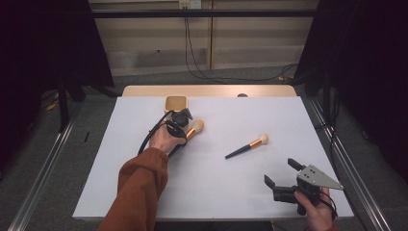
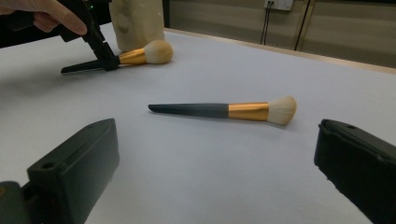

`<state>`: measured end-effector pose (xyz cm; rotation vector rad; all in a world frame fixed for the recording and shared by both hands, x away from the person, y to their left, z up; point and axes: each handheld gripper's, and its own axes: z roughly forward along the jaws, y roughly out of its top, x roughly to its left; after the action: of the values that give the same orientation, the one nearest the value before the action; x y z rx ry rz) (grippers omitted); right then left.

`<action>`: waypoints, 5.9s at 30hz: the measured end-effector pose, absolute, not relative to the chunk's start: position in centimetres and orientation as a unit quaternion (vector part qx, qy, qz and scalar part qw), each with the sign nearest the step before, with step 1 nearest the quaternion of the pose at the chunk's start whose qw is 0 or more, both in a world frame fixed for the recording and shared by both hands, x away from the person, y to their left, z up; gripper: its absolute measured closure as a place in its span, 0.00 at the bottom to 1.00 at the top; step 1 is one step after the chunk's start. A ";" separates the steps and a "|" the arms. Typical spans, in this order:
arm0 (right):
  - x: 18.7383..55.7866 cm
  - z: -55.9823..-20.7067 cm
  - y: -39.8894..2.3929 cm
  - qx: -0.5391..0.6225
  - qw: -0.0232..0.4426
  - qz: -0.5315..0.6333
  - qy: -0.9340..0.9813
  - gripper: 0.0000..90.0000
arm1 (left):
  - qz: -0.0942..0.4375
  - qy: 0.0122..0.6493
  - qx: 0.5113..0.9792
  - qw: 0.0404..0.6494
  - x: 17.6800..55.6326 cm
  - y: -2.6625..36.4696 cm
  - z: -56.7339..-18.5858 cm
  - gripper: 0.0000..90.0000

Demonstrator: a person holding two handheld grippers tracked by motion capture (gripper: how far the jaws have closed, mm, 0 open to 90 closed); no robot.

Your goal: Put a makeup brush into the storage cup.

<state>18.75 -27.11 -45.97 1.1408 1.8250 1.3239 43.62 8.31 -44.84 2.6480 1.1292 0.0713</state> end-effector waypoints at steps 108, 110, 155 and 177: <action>18.8 -46.0 -27.3 0.445 0.303 0.520 0.663 0.00 | 0.211 0.328 0.713 0.582 40.7 15.8 -36.0 0.83; 18.8 -46.0 -27.3 0.446 0.303 0.520 0.663 0.00 | 0.211 0.331 0.708 0.587 40.8 15.9 -35.7 0.83; 18.6 -46.1 -27.6 0.449 0.303 0.517 0.662 0.00 | 0.237 0.350 0.699 0.577 46.6 15.2 -37.9 0.83; 18.5 -46.1 -27.6 0.451 0.303 0.517 0.662 0.00 | 0.226 0.358 0.716 0.556 46.7 15.1 -40.4 0.83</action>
<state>18.49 -27.60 -46.08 1.1942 1.7544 1.3692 46.71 15.09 -40.42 1.6896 0.8445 0.5333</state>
